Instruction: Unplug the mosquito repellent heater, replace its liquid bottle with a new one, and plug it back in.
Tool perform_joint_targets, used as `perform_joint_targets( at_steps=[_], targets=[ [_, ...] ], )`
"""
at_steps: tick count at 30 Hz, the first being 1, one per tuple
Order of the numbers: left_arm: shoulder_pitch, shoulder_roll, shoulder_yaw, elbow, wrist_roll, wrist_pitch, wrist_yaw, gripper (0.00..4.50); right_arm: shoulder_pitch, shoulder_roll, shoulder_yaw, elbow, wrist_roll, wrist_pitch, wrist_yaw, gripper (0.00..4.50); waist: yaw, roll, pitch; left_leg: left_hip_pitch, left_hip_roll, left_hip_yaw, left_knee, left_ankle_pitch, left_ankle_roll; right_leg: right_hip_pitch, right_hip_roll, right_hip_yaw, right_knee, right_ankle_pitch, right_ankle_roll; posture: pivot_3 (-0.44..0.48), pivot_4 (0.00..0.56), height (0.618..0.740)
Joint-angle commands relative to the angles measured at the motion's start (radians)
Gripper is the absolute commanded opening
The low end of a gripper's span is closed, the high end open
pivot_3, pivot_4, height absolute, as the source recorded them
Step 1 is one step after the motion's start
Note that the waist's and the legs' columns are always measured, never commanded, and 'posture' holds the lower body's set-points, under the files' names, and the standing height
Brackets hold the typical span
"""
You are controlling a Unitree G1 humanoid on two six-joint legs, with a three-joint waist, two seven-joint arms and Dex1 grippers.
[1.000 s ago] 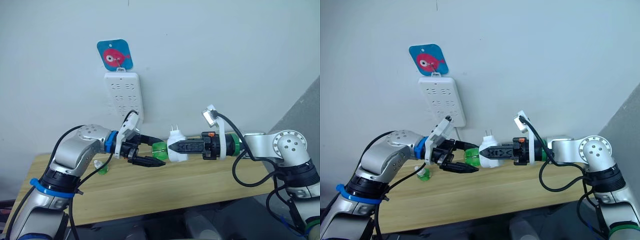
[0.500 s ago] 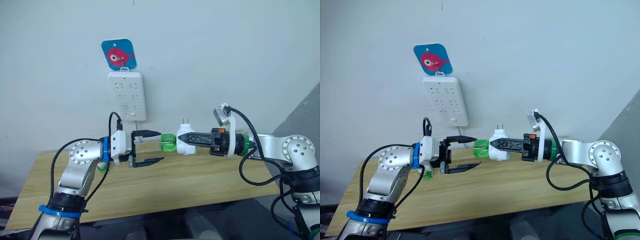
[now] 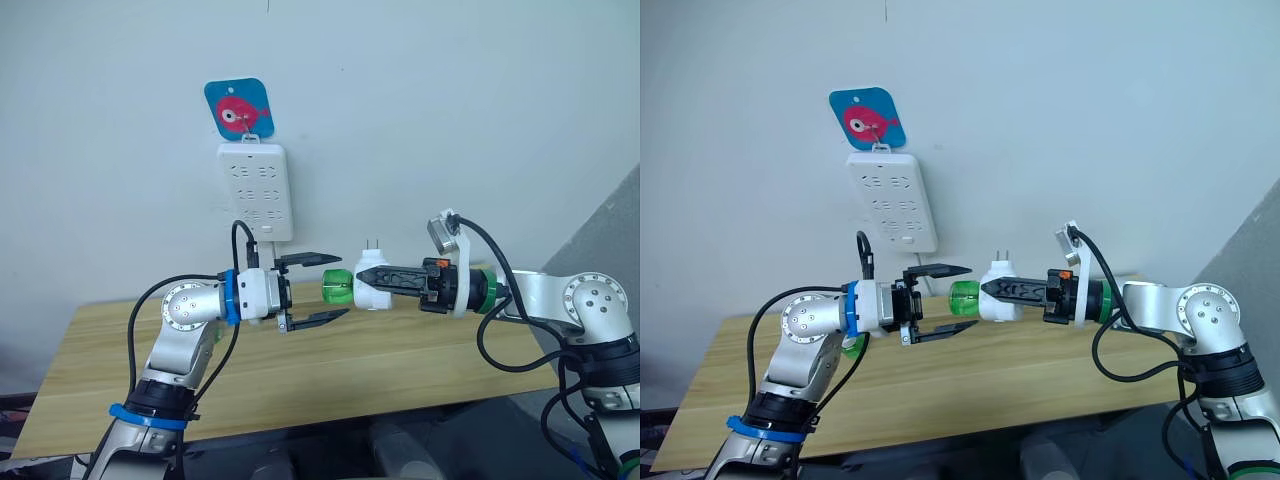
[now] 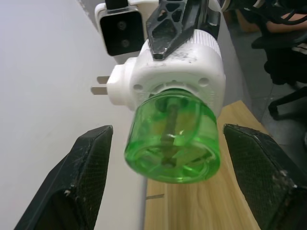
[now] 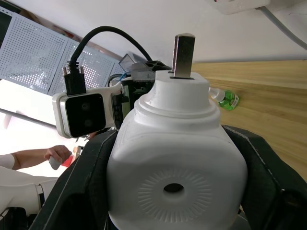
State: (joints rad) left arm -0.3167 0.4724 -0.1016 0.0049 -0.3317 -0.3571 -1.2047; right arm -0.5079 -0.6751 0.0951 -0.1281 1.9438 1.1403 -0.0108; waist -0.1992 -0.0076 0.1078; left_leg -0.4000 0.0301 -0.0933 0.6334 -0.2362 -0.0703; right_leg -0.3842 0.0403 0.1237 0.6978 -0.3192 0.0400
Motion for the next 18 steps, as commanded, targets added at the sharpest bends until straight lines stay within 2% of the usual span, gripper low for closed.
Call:
perform_joint_targets(
  at_steps=[1,4,7,11,18],
  targets=[
    [-0.015,0.002,0.001,-0.003,-0.011,-0.013,0.000,3.86,-0.006,0.003,-0.022,-0.025,0.028,-0.019,0.001,3.03,0.000,0.000,0.000,0.000,0.000,0.000,0.000,0.000,0.000,0.000,0.000,0.000,0.000,0.000,0.000,-0.210,0.056,0.733],
    [-0.013,0.006,-0.003,-0.002,-0.021,-0.004,-0.012,3.24,-0.002,0.007,-0.021,-0.030,0.028,-0.021,-0.002,3.03,0.000,0.000,0.000,0.000,0.000,0.000,0.000,0.000,0.000,0.000,0.000,0.000,0.000,0.000,0.000,-0.211,0.056,0.733],
    [-0.013,0.011,-0.004,-0.009,-0.029,0.009,-0.015,2.34,0.000,0.008,-0.021,-0.034,0.028,-0.021,-0.004,3.03,0.000,0.000,0.000,0.000,0.000,0.000,0.000,0.000,0.000,0.000,0.000,0.000,0.000,0.000,0.000,-0.211,0.056,0.733],
    [-0.023,0.054,-0.015,-0.021,-0.047,0.095,-0.054,2.32,-0.007,0.002,-0.018,-0.035,0.021,-0.013,0.006,3.03,0.000,0.000,0.000,0.000,0.000,0.000,0.000,0.000,0.000,0.000,0.000,0.000,0.000,0.000,0.000,-0.208,0.058,0.733],
    [-0.101,0.259,-0.074,-0.098,-0.259,0.854,-0.083,2.32,-0.029,-0.017,-0.007,-0.114,-0.074,0.045,0.120,3.03,-0.007,0.000,0.000,0.000,0.000,-0.002,0.000,0.000,0.000,0.000,0.000,-0.002,0.001,0.000,0.000,-0.196,0.059,0.733]
  ],
)
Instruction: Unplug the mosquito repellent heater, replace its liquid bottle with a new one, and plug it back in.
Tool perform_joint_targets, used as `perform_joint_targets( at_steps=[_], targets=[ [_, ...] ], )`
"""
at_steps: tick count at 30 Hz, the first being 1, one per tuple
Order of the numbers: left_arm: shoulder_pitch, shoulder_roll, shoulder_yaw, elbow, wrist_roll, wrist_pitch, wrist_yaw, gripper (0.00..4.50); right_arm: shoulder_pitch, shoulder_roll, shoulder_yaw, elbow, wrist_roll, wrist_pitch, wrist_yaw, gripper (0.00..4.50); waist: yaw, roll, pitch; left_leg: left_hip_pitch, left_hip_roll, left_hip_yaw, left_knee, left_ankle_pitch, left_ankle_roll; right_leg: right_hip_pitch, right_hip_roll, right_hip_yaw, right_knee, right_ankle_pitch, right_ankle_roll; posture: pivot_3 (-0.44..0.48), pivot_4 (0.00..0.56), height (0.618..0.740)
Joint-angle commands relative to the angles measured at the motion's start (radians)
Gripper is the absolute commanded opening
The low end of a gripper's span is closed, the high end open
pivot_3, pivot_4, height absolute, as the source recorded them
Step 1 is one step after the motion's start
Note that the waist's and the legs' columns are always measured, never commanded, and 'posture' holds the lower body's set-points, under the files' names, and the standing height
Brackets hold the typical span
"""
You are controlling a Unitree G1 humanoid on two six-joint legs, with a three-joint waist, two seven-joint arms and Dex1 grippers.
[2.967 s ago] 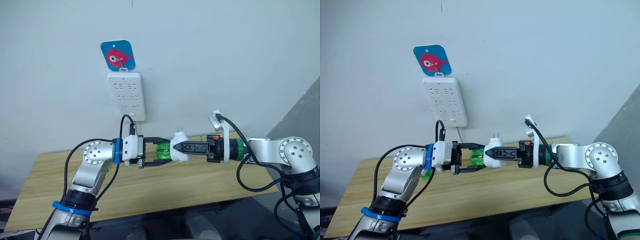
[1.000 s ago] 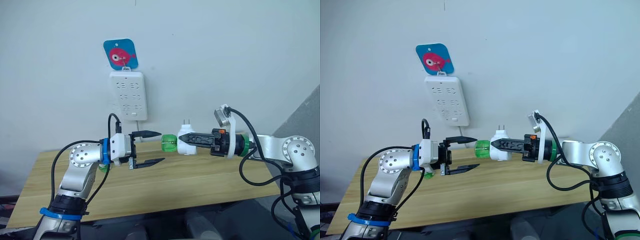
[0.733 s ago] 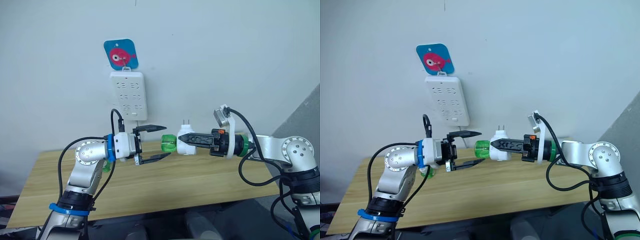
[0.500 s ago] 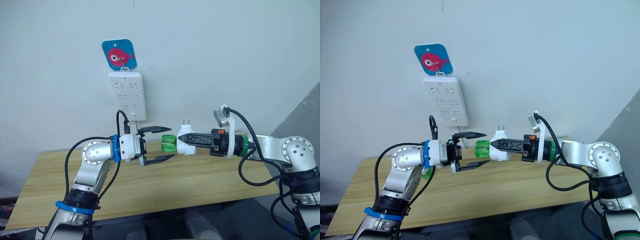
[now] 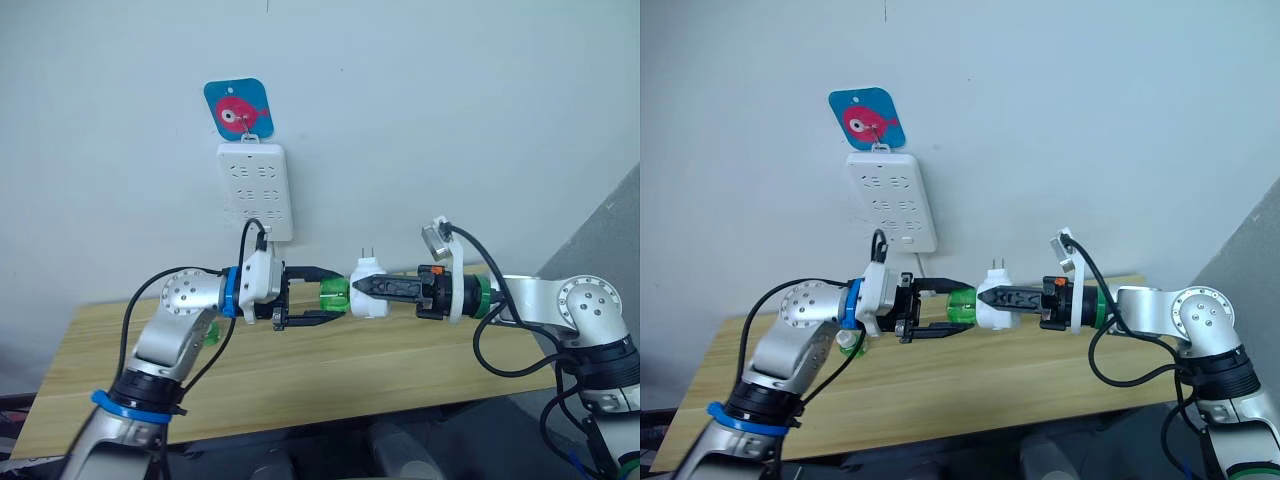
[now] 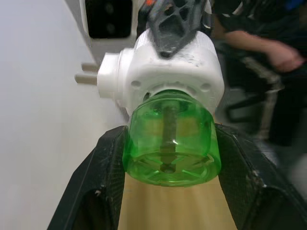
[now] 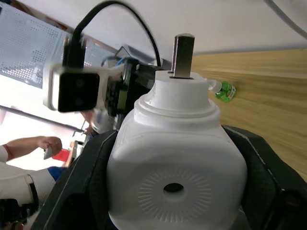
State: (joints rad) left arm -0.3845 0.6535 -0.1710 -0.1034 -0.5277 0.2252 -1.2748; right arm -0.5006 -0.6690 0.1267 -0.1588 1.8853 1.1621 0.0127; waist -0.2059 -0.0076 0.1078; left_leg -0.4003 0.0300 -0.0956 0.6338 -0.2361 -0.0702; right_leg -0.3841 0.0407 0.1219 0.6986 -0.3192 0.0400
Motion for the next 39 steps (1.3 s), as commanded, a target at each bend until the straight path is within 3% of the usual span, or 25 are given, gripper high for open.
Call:
perform_joint_targets(
  at_steps=[1,5,11,13,18,25,29,33,39],
  targets=[
    [-0.065,0.100,-0.010,0.018,-0.107,0.383,-0.025,2.32,-0.039,-0.023,-0.039,-0.097,-0.028,0.028,0.116,3.03,0.000,0.000,0.000,0.000,0.000,0.000,0.000,0.000,0.000,0.000,0.000,-0.001,0.000,0.000,0.000,-0.194,0.058,0.733],
    [-0.175,0.129,-0.017,0.051,-0.203,0.612,-0.056,2.32,-0.051,-0.024,-0.034,-0.138,-0.081,0.043,0.193,3.03,0.000,0.000,0.000,0.000,0.000,-0.002,0.000,0.000,0.000,0.000,0.001,-0.002,0.000,0.000,0.000,-0.194,0.058,0.733],
    [-0.201,0.128,0.009,0.037,-0.210,0.608,-0.110,2.32,-0.047,-0.025,-0.029,-0.155,-0.110,0.035,0.235,3.03,-0.001,0.000,0.000,0.000,0.000,-0.002,0.000,0.000,0.000,0.000,0.001,-0.002,0.000,0.000,0.000,-0.194,0.052,0.733],
    [-0.191,0.132,0.006,0.021,-0.186,0.567,-0.121,3.06,-0.044,-0.025,-0.029,-0.155,-0.108,0.031,0.235,3.03,0.000,0.000,0.000,0.000,0.000,-0.002,-0.001,0.000,0.000,0.000,0.001,-0.002,0.000,0.000,-0.001,-0.192,0.053,0.733],
    [-0.126,0.119,0.031,-0.049,-0.099,0.368,-0.117,4.49,-0.041,-0.029,-0.035,-0.131,-0.090,0.022,0.222,3.03,0.003,0.000,0.000,0.000,0.000,-0.001,0.000,0.000,0.000,0.000,0.001,-0.001,0.000,0.000,-0.001,-0.188,0.053,0.733],
    [0.036,0.042,0.118,-0.124,-0.016,0.061,-0.053,4.50,-0.007,-0.039,-0.053,-0.097,-0.066,0.000,0.174,3.03,0.012,0.000,0.000,0.000,0.001,-0.001,0.000,0.000,0.000,0.000,0.000,0.000,0.000,0.000,-0.001,-0.184,0.056,0.733],
    [0.129,-0.014,0.135,-0.112,0.079,-0.204,-0.034,4.50,0.008,-0.037,-0.062,-0.072,-0.032,-0.019,0.128,3.03,0.012,0.000,0.000,0.000,0.000,0.001,0.000,0.000,0.000,0.001,0.000,0.001,-0.001,0.000,-0.001,-0.183,0.057,0.733],
    [0.130,-0.100,0.153,-0.043,0.134,-0.472,-0.010,4.50,0.008,-0.035,-0.064,-0.057,-0.019,-0.024,0.103,3.03,0.012,0.000,0.000,0.000,0.000,0.001,0.003,0.000,0.000,0.001,0.000,0.001,0.000,0.000,0.000,-0.183,0.060,0.733],
    [0.100,-0.161,0.124,0.059,0.201,-0.638,0.034,4.50,0.002,-0.028,-0.061,-0.055,-0.017,-0.026,0.087,3.03,0.010,0.000,0.000,0.000,0.000,0.001,0.007,0.000,0.000,0.004,0.000,0.002,0.000,0.002,0.003,-0.183,0.060,0.733]
  ],
)
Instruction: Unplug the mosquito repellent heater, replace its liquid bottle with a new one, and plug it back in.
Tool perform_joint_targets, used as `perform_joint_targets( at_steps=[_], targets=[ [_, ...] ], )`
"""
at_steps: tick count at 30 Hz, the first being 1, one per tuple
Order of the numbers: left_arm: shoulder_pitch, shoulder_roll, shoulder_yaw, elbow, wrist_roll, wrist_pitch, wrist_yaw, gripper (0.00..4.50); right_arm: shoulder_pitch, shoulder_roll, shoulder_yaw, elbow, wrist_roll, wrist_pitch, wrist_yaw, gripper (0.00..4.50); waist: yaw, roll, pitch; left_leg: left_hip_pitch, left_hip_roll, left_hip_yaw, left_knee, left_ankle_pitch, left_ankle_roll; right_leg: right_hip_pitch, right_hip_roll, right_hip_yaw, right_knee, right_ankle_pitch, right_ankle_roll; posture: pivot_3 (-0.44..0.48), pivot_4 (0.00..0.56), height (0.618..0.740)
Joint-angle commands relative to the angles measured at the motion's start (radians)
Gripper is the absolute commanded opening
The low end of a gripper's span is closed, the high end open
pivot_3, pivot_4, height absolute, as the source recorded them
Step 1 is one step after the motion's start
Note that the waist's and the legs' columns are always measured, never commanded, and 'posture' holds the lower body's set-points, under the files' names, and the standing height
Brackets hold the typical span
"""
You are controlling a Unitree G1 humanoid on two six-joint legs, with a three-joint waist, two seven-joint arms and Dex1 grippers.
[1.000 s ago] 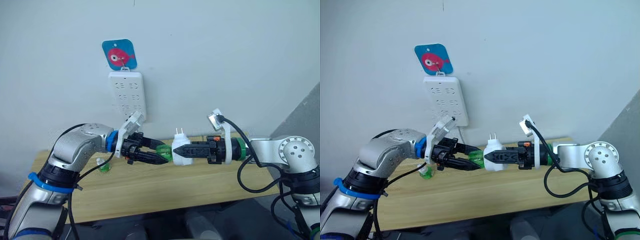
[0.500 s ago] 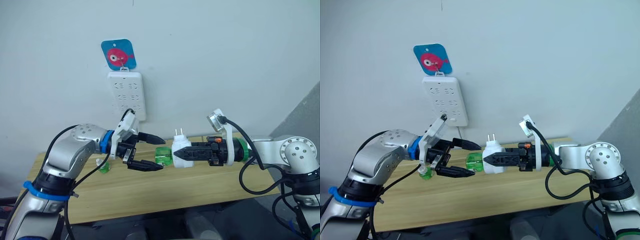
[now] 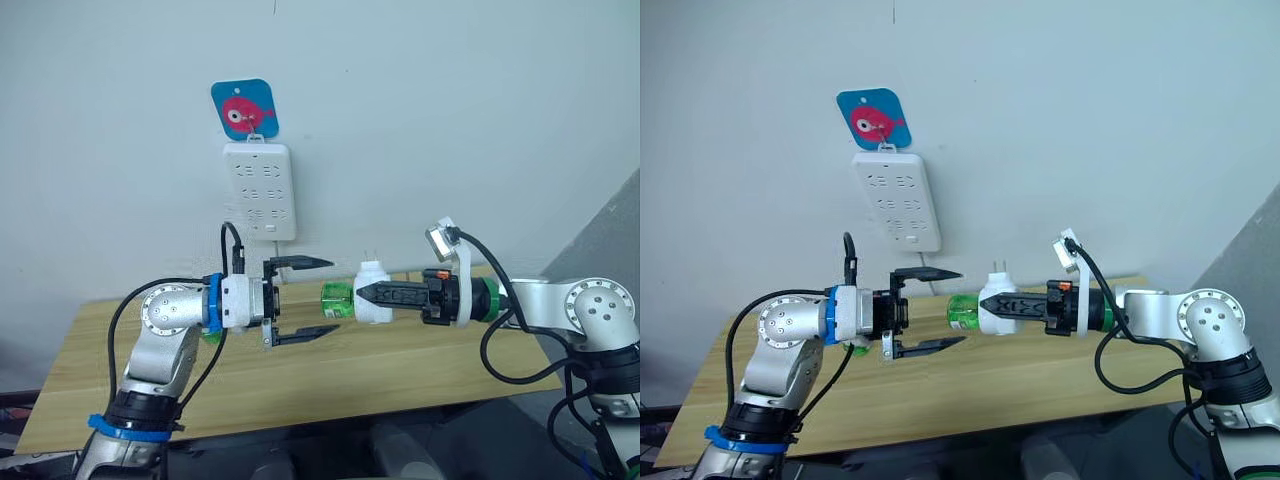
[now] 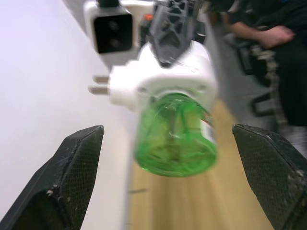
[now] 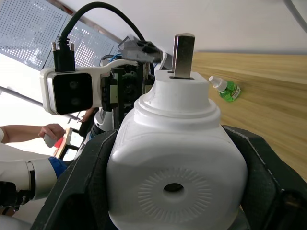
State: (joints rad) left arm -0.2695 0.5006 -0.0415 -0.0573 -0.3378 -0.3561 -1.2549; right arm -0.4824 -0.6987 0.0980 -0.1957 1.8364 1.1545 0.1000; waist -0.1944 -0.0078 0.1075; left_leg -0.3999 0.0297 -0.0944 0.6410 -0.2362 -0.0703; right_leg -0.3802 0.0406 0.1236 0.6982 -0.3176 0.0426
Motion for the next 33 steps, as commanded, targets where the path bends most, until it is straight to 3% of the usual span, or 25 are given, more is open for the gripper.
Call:
perform_joint_targets(
  at_steps=[1,7,15,18,20,21,22,25,27,33],
  targets=[
    [-0.018,-0.016,-0.016,0.019,0.015,-0.067,0.018,4.50,-0.017,0.003,-0.032,-0.020,0.032,-0.019,-0.002,3.03,-0.002,0.000,0.000,0.000,0.000,0.000,0.000,0.000,0.000,0.000,0.000,0.000,0.000,0.000,0.000,-0.183,0.060,0.733],
    [-0.029,-0.023,-0.047,0.034,0.010,-0.104,0.016,4.50,-0.017,0.005,-0.030,-0.027,0.041,-0.022,-0.012,3.03,-0.002,0.000,0.000,0.000,0.000,0.001,0.002,0.000,0.000,0.001,0.000,0.001,0.000,0.001,0.001,-0.191,0.060,0.733],
    [-0.040,-0.002,-0.060,0.035,-0.001,-0.077,0.012,2.23,-0.020,0.009,-0.026,-0.030,0.047,-0.025,-0.016,3.03,-0.002,0.000,0.000,0.000,0.000,0.000,0.002,0.000,0.000,0.001,0.000,0.001,0.000,0.001,0.001,-0.192,0.062,0.733],
    [-0.052,0.018,-0.060,0.020,-0.017,-0.017,0.012,2.23,-0.024,0.010,-0.025,-0.032,0.042,-0.022,-0.010,3.03,-0.002,0.000,0.000,0.000,0.000,0.000,0.002,0.000,0.000,0.001,0.000,0.001,0.000,0.001,0.001,-0.190,0.064,0.733],
    [-0.066,0.049,-0.068,-0.006,-0.042,0.087,0.006,2.23,-0.029,0.009,-0.025,-0.035,0.030,-0.015,0.005,3.03,-0.002,0.000,0.000,0.000,0.000,0.000,0.002,0.000,0.000,0.001,0.000,0.001,0.000,0.001,0.001,-0.190,0.064,0.733],
    [-0.083,0.082,-0.077,-0.029,-0.069,0.224,0.017,2.23,-0.038,0.004,-0.024,-0.040,0.009,-0.003,0.029,3.03,-0.002,0.000,0.000,0.000,0.000,0.000,0.002,0.000,0.000,0.001,0.000,0.001,0.000,0.001,0.001,-0.190,0.064,0.733],
    [-0.105,0.120,-0.086,-0.051,-0.104,0.387,0.031,2.23,-0.047,-0.001,-0.023,-0.046,-0.010,0.009,0.052,3.03,-0.003,0.000,0.000,0.000,0.000,0.000,0.002,0.000,0.000,0.001,0.000,0.001,0.000,0.001,0.001,-0.184,0.068,0.733],
    [-0.241,0.261,-0.108,-0.094,-0.377,1.017,0.041,2.23,-0.081,-0.012,-0.022,-0.065,-0.071,0.039,0.139,3.03,-0.004,-0.001,0.003,-0.001,0.000,-0.002,0.002,0.000,0.000,0.000,0.001,0.000,0.001,0.001,0.001,-0.179,0.069,0.733],
    [-0.336,0.322,-0.129,-0.076,-0.472,1.262,0.012,2.23,-0.098,-0.011,-0.027,-0.072,-0.090,0.050,0.195,3.03,-0.006,-0.001,0.003,-0.001,0.000,-0.004,0.002,0.000,0.000,0.001,0.002,-0.001,0.000,0.001,0.001,-0.173,0.068,0.733],
    [-0.456,0.311,-0.136,-0.011,-0.497,1.398,0.010,2.23,-0.110,-0.015,-0.030,-0.085,-0.132,0.071,0.311,3.03,-0.001,0.000,0.003,-0.001,0.000,-0.005,-0.001,0.000,0.000,0.000,0.003,-0.002,-0.001,0.000,0.000,-0.161,0.063,0.733]
  ],
)
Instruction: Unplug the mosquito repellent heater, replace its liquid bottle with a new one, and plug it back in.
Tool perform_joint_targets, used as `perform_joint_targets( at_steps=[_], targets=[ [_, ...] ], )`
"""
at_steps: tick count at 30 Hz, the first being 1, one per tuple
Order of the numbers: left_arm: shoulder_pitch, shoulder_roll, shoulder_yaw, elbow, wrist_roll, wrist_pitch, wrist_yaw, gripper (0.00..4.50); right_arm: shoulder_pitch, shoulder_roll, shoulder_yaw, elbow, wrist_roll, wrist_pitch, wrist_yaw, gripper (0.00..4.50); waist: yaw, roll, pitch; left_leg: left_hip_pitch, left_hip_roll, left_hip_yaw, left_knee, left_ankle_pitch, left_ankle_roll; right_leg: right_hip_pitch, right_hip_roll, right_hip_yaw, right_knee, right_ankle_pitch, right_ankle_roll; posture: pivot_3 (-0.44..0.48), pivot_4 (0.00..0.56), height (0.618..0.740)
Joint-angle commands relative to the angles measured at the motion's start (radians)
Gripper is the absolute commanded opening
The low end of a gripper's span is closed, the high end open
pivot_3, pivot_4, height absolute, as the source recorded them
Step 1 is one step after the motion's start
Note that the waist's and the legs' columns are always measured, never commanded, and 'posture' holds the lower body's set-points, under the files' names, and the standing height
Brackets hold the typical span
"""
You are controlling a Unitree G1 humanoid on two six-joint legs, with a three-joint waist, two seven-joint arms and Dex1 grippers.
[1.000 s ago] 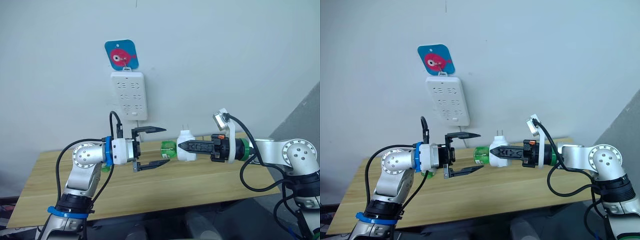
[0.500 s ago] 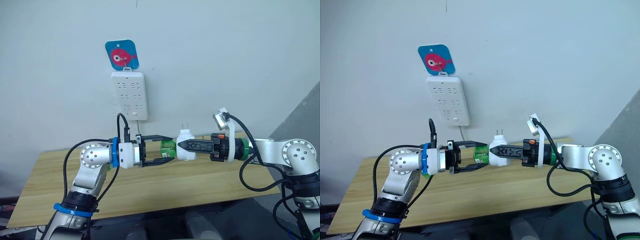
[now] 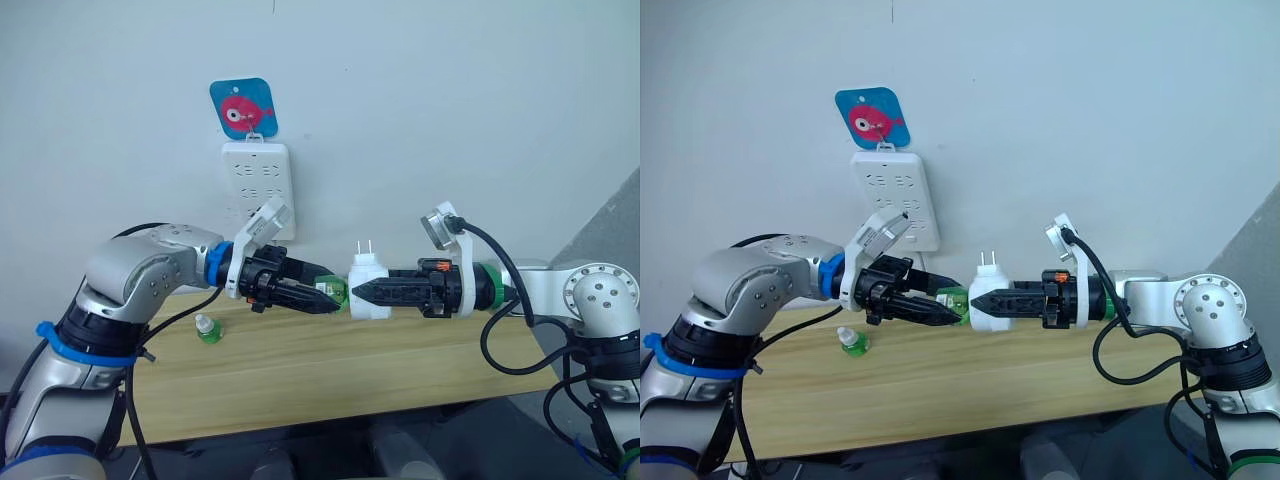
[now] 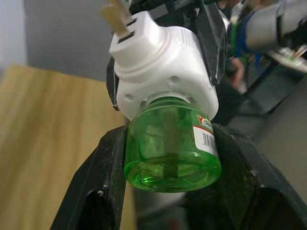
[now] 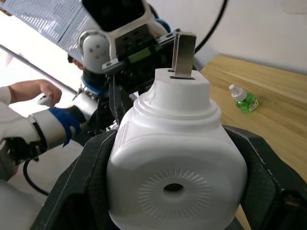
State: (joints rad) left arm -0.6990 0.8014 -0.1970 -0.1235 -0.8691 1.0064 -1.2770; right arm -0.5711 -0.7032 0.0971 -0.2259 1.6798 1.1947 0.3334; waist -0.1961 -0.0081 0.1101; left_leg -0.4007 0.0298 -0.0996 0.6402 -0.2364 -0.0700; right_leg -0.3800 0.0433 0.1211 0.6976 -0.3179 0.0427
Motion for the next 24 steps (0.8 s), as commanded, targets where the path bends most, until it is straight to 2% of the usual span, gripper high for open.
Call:
perform_joint_targets(
  at_steps=[1,4,8,11,18,24],
  targets=[
    [-0.026,0.000,0.029,0.057,0.034,0.032,0.038,2.23,-0.021,-0.010,-0.029,-0.055,0.020,0.031,0.085,3.03,0.000,0.000,0.000,0.000,0.000,0.000,0.000,0.000,0.000,0.000,0.000,0.000,0.000,0.000,0.000,-0.161,0.063,0.733],
    [0.000,-0.026,0.056,0.042,0.052,-0.034,0.040,2.23,-0.020,-0.006,-0.031,-0.052,0.018,0.031,0.091,3.03,0.001,0.000,0.000,0.000,0.000,0.000,0.000,0.000,0.000,0.000,0.000,0.000,0.000,0.000,0.000,-0.162,0.064,0.733],
    [0.062,-0.024,0.060,-0.010,0.098,-0.158,0.004,3.56,-0.014,0.001,-0.036,-0.040,0.035,0.031,0.067,3.03,0.001,0.000,0.000,0.001,0.000,0.001,0.000,0.000,0.000,0.000,0.000,0.001,0.001,0.000,-0.001,-0.164,0.067,0.733],
    [0.142,-0.071,0.100,-0.066,0.196,-0.410,0.029,4.50,0.001,0.003,-0.044,-0.019,0.067,0.027,0.022,3.03,0.003,0.000,0.000,0.000,0.000,0.001,0.000,0.000,0.000,0.000,0.000,0.002,0.000,0.000,-0.001,-0.166,0.069,0.733],
    [0.312,-0.155,0.168,-0.130,0.368,-0.841,0.059,4.50,0.050,0.000,-0.061,0.021,0.148,-0.003,-0.094,3.03,0.009,0.000,0.000,0.000,0.000,0.003,0.001,0.000,0.000,0.000,-0.001,0.003,0.000,0.000,0.000,-0.162,0.072,0.733],
    [0.443,-0.164,0.187,-0.122,0.432,-1.052,0.044,4.50,0.077,-0.003,-0.064,0.027,0.175,-0.018,-0.143,3.03,0.008,0.000,0.000,0.001,0.000,0.004,0.001,0.000,0.000,0.000,-0.001,0.005,0.000,0.000,0.000,-0.161,0.073,0.733]
  ],
)
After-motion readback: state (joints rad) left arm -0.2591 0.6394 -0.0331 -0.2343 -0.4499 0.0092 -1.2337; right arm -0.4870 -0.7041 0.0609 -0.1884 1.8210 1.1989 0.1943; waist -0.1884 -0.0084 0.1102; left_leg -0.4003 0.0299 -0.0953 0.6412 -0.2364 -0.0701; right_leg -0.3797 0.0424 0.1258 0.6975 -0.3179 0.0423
